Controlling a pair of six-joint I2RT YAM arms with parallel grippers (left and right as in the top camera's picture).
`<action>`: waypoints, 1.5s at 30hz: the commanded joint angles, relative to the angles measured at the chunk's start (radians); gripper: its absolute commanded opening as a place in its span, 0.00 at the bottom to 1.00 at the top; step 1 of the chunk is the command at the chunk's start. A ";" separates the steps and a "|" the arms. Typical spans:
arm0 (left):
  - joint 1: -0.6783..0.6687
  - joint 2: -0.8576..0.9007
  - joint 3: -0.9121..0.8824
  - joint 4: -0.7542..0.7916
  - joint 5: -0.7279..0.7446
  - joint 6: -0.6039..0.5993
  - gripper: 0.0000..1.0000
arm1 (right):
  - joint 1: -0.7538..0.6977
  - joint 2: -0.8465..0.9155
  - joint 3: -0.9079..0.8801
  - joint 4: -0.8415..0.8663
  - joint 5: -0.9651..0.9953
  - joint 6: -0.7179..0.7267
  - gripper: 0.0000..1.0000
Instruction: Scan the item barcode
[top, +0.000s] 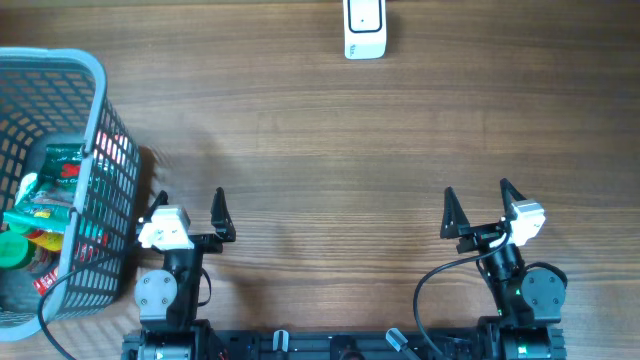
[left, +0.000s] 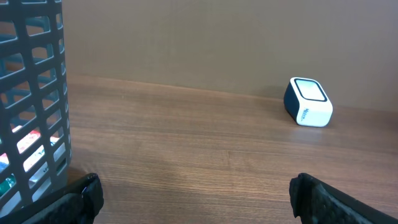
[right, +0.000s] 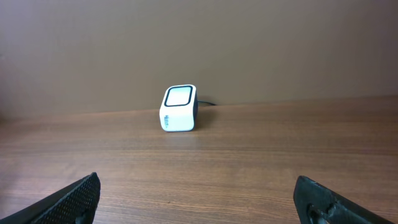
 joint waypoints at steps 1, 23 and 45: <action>-0.001 -0.010 -0.005 -0.003 -0.010 0.015 1.00 | 0.005 -0.003 -0.001 0.003 0.013 0.013 1.00; -0.001 -0.010 -0.005 -0.003 -0.010 0.015 1.00 | 0.005 -0.003 -0.001 0.003 0.013 0.013 1.00; -0.001 0.052 0.281 0.137 0.253 -0.101 1.00 | 0.005 -0.003 -0.001 0.003 0.013 0.013 1.00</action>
